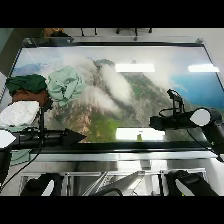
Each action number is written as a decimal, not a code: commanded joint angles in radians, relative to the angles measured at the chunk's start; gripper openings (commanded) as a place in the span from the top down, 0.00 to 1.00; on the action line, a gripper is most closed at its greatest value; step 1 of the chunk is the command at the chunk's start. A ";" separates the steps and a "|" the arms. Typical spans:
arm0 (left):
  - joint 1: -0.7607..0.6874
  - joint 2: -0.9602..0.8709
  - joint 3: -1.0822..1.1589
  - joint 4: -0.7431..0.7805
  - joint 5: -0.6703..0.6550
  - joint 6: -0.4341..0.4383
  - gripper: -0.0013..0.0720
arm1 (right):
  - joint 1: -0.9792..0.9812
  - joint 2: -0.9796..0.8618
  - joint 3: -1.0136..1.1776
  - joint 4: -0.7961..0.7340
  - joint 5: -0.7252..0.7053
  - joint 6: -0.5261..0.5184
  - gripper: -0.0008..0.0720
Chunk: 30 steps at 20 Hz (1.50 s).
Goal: Fold the shirts.
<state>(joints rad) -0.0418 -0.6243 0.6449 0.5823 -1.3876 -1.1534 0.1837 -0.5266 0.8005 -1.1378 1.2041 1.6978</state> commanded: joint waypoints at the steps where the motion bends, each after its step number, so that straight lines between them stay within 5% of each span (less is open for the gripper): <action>1: 0.001 0.001 -0.005 -0.001 0.001 0.000 0.95 | 0.001 0.001 -0.002 0.000 0.000 0.000 0.96; 14: 0.001 0.000 -0.005 -0.001 0.005 0.001 0.95 | 0.001 0.001 -0.002 0.000 0.000 0.000 0.96; 24: -0.021 0.000 -0.005 -0.022 0.294 0.001 0.95 | 0.001 -0.001 -0.002 0.000 -0.028 0.000 0.96; 25: -0.023 -0.002 -0.004 -0.011 0.340 0.001 0.67 | 0.001 -0.003 -0.002 0.001 -0.042 0.000 0.96; 26: -0.016 -0.011 0.005 0.023 0.406 -0.001 0.05 | 0.001 -0.006 -0.002 0.008 -0.053 0.000 0.95; 28: 0.049 -0.079 0.066 0.114 0.501 -0.008 0.07 | 0.001 -0.010 -0.002 0.016 -0.074 0.000 0.91; 30: 0.163 -0.185 0.155 0.208 0.538 -0.008 0.07 | 0.000 -0.010 -0.002 0.008 -0.097 0.000 0.43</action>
<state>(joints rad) 0.0181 -0.7082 0.7139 0.6609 -0.9646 -1.1584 0.1837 -0.5343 0.7986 -1.1286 1.1450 1.6978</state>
